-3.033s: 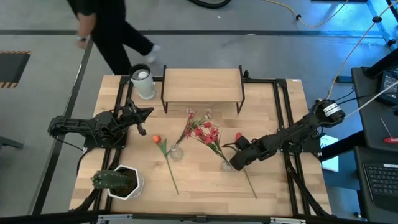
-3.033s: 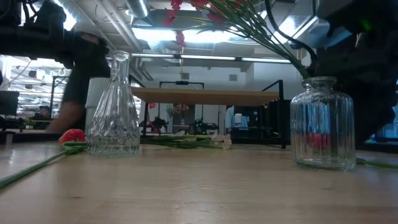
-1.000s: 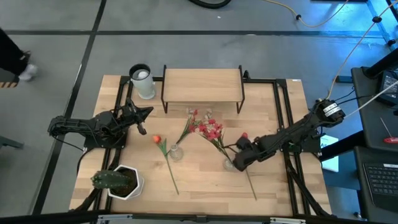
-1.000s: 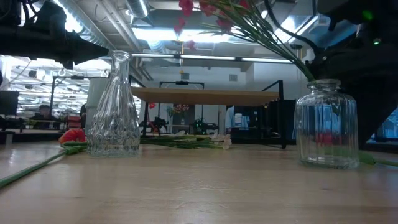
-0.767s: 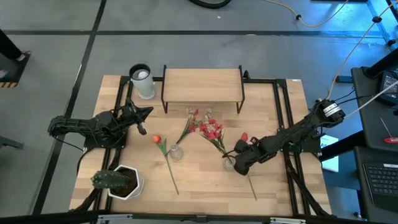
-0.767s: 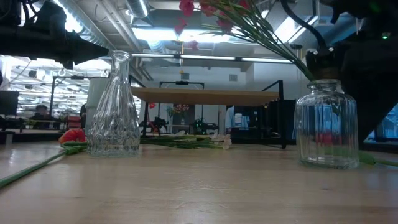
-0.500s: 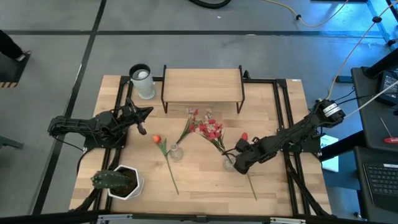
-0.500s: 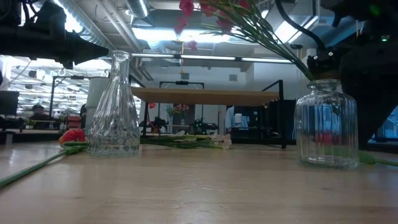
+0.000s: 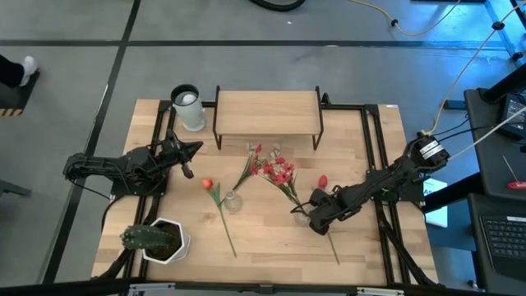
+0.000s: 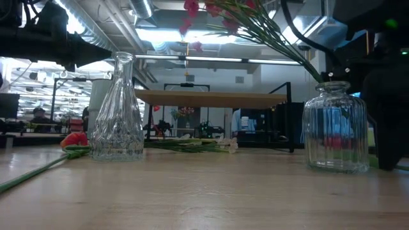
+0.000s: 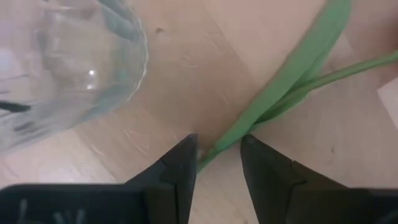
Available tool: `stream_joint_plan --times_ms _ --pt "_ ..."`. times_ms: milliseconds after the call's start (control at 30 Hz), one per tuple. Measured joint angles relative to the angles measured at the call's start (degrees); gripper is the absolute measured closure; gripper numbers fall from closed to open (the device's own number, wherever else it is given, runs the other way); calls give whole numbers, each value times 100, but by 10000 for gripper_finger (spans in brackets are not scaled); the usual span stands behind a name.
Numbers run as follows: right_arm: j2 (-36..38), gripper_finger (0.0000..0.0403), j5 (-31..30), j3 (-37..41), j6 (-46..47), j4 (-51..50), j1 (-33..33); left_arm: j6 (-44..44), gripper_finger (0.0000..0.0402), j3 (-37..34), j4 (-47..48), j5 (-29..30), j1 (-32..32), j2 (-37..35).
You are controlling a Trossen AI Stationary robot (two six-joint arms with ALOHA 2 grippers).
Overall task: Pick and place flowers into a vace then onto a shelf
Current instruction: Put the pink flower into the right transparent vase
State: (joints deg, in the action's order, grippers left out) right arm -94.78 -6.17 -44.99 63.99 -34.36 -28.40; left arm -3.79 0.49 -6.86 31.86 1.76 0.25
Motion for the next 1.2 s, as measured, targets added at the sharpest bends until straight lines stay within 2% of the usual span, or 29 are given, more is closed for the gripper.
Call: stream_joint_plan --times_ms 233,500,767,933,1033,1200 --pt "-12 315 145 8 335 62 8 2 398 0 -14 0 2 0" --pt "94 393 250 48 651 213 9 2 398 0 -14 2 0 0" --pt "789 400 315 80 1137 -84 -72 0 398 0 -17 1 1 0" --pt "1390 401 29 74 1434 -116 -220 0 398 0 -12 2 0 0" --pt "1903 402 -473 68 1644 -139 -337 0 398 0 -10 2 0 0" --pt "2972 402 -2210 64 1683 -75 -634 0 398 0 -15 2 0 0"
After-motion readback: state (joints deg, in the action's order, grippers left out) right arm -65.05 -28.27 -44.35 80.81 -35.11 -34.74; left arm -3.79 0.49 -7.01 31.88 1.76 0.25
